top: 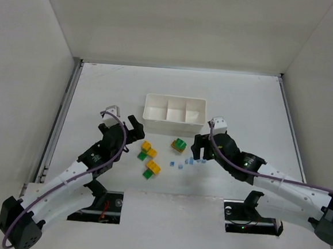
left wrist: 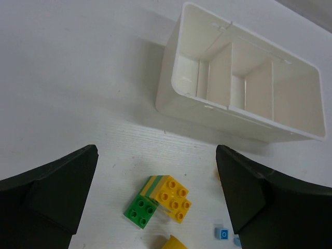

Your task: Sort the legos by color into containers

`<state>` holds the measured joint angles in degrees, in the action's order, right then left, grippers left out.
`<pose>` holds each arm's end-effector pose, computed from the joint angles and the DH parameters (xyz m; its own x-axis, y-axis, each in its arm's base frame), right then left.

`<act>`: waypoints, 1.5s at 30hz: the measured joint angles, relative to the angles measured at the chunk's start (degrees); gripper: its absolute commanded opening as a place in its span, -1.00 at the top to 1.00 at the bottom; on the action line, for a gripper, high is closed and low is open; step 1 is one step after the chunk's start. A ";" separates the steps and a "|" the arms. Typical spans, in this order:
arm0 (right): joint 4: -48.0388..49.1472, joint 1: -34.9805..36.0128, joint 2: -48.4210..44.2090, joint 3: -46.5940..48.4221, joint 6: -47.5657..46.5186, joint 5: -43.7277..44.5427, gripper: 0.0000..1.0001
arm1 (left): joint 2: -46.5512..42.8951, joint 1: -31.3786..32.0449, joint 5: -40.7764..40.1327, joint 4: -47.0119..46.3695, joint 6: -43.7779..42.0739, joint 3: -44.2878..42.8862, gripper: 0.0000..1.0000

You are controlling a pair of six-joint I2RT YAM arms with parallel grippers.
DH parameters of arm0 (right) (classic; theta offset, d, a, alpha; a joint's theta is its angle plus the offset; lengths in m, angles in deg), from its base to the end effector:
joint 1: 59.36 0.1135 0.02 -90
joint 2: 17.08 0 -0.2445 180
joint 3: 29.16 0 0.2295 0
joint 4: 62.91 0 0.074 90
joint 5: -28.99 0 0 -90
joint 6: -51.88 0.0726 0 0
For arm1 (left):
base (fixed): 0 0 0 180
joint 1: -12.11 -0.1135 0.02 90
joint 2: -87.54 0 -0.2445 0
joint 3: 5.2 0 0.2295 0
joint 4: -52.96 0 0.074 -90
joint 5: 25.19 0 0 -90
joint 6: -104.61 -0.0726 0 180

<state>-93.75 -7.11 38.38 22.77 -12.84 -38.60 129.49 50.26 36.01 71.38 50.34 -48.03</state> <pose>0.1608 0.1625 0.2211 -0.5424 -0.0557 -0.8383 -0.3392 0.9274 0.1579 0.1780 -0.0953 0.2390 -0.2975 -0.4170 -0.8588 0.0078 0.8985 -0.4390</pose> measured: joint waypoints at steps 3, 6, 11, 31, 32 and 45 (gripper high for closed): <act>1.51 0.35 0.76 0.02 -0.61 -0.59 -0.32 | 0.09 -1.64 0.31 -0.26 0.02 -0.04 -1.00; 3.52 0.35 1.95 0.02 -1.68 -1.55 0.34 | 0.98 -3.19 0.44 -0.57 0.02 -0.63 -1.00; 4.61 0.35 3.74 0.04 -2.23 -3.17 0.67 | 1.66 -4.33 0.74 -4.17 0.00 -0.52 -1.00; 6.99 -3.80 21.18 7.63 -11.89 -11.34 -0.72 | 3.10 -10.03 19.45 -26.32 -1.77 5.73 0.31; 7.10 -3.80 23.17 8.31 -12.87 -12.20 -0.72 | 2.62 -10.05 20.00 -27.02 -1.66 6.25 0.30; 7.15 -3.80 35.76 15.34 -18.86 -16.81 -0.51 | 0.92 -10.16 22.75 -30.95 -1.14 7.63 0.22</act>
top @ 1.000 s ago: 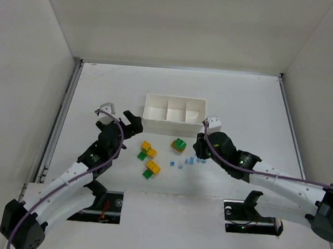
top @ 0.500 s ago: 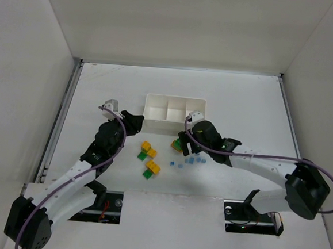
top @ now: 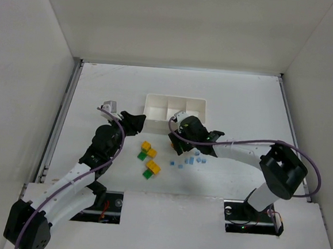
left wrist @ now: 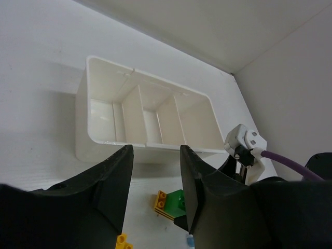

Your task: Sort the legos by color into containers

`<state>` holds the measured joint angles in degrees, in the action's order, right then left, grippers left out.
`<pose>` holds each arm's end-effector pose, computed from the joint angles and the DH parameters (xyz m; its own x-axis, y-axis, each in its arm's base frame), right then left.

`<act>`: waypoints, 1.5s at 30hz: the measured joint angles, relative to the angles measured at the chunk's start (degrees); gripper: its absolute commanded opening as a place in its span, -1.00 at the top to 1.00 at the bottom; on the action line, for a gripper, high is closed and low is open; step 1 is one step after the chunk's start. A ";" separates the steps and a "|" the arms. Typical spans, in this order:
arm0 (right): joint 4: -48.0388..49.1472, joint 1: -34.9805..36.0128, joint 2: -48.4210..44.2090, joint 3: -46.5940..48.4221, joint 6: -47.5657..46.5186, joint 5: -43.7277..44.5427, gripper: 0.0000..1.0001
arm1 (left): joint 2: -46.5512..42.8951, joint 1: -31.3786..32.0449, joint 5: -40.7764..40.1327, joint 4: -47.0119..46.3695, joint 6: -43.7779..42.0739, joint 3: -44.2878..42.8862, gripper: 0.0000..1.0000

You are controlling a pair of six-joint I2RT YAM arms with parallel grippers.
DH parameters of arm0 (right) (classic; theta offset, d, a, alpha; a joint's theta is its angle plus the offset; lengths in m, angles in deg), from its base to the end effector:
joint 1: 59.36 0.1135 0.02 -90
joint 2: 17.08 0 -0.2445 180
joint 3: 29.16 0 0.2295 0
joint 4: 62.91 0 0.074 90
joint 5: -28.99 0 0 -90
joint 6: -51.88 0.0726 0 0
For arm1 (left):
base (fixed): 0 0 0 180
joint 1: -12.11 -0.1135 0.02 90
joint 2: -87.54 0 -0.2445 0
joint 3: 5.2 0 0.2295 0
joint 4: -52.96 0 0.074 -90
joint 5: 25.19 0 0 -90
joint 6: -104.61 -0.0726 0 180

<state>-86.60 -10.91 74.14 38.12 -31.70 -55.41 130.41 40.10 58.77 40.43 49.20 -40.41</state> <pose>0.2265 0.2449 0.1568 -0.5654 -0.4701 -0.6778 -0.6420 0.7667 0.0037 0.1925 -0.0937 0.2617 -0.1507 -0.5592 -0.8152 0.3506 0.7408 -0.5730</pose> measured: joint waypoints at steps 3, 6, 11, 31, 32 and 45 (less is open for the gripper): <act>-0.04 0.00 1.16 1.40 -0.55 -0.59 -0.44 | 0.02 0.00 0.04 -0.22 0.02 0.28 0.22; -0.17 0.00 2.40 2.93 -0.87 -1.22 -0.36 | 0.00 -0.07 0.04 -0.42 0.04 0.66 0.22; -1.14 0.00 4.09 4.66 -1.27 -1.79 -0.21 | -0.33 -0.42 0.09 -0.39 0.09 0.85 0.20; -3.80 -0.13 2.86 5.09 -0.74 -1.66 0.44 | -0.28 -0.74 0.13 -0.42 0.46 0.87 0.11; -3.45 -0.15 1.49 5.01 -0.39 -1.81 0.45 | -0.17 -0.72 0.24 -0.42 0.46 0.87 0.10; 11.08 -6.95 -15.02 -1.25 14.97 -16.48 0.47 | 0.15 6.38 1.99 -3.65 3.54 0.83 -0.31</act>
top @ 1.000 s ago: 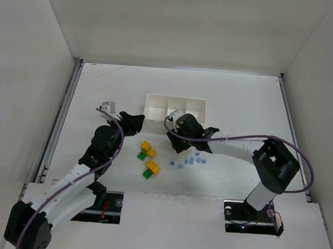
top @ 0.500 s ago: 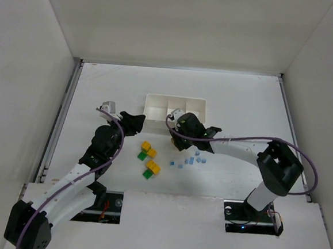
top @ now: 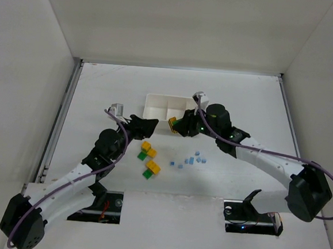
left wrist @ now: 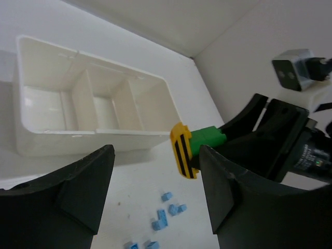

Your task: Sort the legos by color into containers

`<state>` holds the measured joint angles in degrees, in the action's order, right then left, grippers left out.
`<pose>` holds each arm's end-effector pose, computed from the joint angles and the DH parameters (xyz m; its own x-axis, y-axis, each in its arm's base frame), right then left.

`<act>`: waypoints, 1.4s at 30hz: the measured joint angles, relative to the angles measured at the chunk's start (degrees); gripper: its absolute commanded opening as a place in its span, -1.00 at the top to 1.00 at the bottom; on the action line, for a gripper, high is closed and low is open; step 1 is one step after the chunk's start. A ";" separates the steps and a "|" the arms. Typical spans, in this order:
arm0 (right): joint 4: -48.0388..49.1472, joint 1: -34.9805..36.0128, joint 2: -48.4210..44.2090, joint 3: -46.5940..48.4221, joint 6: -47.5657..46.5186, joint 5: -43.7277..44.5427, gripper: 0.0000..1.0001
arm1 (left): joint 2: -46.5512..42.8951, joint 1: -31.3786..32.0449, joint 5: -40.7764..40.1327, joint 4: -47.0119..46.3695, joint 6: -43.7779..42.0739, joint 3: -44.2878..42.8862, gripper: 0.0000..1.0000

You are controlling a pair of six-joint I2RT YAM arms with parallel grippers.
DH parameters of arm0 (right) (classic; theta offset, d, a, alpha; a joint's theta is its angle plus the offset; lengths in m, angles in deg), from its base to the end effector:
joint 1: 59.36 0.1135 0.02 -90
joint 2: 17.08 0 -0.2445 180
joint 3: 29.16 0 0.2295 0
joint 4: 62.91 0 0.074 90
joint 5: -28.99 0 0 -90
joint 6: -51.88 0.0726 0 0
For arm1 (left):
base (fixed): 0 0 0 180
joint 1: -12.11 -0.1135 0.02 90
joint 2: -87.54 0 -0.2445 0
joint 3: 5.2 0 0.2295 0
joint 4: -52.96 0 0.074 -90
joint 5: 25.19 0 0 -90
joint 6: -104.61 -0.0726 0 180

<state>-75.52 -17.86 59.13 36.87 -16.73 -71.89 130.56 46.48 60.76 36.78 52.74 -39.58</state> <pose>0.2318 0.2233 0.2541 -0.5550 -0.0128 -0.8318 -0.6214 0.6711 0.4043 0.1789 -0.1162 0.2650 -0.2268 -0.5911 -0.7741 0.4644 0.6330 -0.6194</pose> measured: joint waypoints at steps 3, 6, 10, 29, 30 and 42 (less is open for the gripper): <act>5.49 -1.36 -0.11 -1.38 6.62 -6.34 0.46 | 0.83 2.56 -0.07 -3.87 1.44 0.00 -0.36; 11.54 -2.56 -0.11 -3.10 13.81 -12.24 0.46 | 2.29 4.55 -0.20 -7.52 2.75 0.00 -0.38; 18.99 -3.93 -0.09 -5.03 22.69 -18.12 0.45 | 3.87 5.84 -0.50 -11.10 3.72 -0.02 -0.40; 43.65 -4.76 8.83 -7.85 45.13 -25.99 0.40 | 8.66 6.01 -0.96 -18.10 8.76 -0.02 0.04; 44.61 -4.76 8.96 -7.96 45.75 -26.03 0.39 | 8.66 6.01 -1.14 -18.32 8.96 -0.02 0.10; 53.13 -4.79 12.83 -8.15 51.78 -25.86 0.11 | 9.18 6.14 -3.80 -20.33 11.45 0.00 0.49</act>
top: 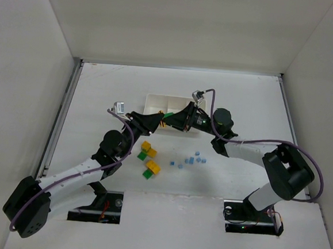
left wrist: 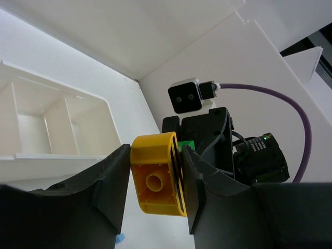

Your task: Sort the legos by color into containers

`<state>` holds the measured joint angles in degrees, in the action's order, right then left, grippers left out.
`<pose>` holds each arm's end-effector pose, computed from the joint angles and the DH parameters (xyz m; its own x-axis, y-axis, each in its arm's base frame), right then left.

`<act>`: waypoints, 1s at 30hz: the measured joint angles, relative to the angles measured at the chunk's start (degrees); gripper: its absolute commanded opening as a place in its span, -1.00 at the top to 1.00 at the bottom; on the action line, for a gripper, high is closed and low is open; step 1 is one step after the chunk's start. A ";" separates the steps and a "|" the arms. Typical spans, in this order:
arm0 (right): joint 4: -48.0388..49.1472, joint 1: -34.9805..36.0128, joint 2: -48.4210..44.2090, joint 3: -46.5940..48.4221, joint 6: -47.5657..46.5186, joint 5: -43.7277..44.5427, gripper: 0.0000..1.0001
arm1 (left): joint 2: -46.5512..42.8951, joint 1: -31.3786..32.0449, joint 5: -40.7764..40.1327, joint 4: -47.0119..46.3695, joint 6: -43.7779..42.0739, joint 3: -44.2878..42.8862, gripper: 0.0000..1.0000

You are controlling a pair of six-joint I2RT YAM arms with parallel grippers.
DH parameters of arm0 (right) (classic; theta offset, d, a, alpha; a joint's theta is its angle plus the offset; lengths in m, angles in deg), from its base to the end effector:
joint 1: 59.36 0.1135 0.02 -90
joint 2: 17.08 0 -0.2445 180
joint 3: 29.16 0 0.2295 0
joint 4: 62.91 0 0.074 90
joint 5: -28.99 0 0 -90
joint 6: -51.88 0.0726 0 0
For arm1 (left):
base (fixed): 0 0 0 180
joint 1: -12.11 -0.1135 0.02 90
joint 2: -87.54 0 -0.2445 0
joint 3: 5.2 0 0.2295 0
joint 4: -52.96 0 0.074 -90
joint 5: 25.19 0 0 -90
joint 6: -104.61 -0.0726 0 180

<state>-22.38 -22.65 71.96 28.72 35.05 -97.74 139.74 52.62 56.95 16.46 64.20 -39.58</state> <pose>0.2488 0.2397 0.2607 -0.8736 0.3056 -0.3789 -0.4006 -0.0092 0.9162 0.1789 -0.1398 0.2832 -0.2571 -0.7724 -0.5808 0.5387 0.3844 -0.7497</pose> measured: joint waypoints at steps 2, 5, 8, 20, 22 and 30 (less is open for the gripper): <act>0.63 0.00 0.33 -0.24 0.74 0.31 -0.02 | 0.20 0.00 -0.15 -0.02 0.17 0.00 0.59; 0.96 0.00 0.35 -0.57 1.27 0.55 -0.23 | 0.24 0.04 -0.13 -0.02 0.44 0.00 0.65; 1.73 -0.20 0.35 -0.59 1.25 0.92 -0.38 | 0.24 0.02 -0.13 0.00 0.48 0.02 0.67; 3.69 -2.82 0.55 -1.31 1.27 1.90 -0.04 | -1.42 -0.11 -0.15 1.20 0.55 0.02 0.69; 4.46 -2.89 0.92 -1.31 1.42 1.90 -0.04 | -1.44 -0.13 -0.17 1.81 0.61 0.04 0.69; 5.40 -2.89 2.21 -1.31 1.49 1.73 0.03 | -1.38 -0.24 -0.50 2.80 0.74 0.15 0.70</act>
<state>-16.99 -25.53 74.16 27.41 36.53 -96.02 138.37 52.38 56.45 19.25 64.94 -39.42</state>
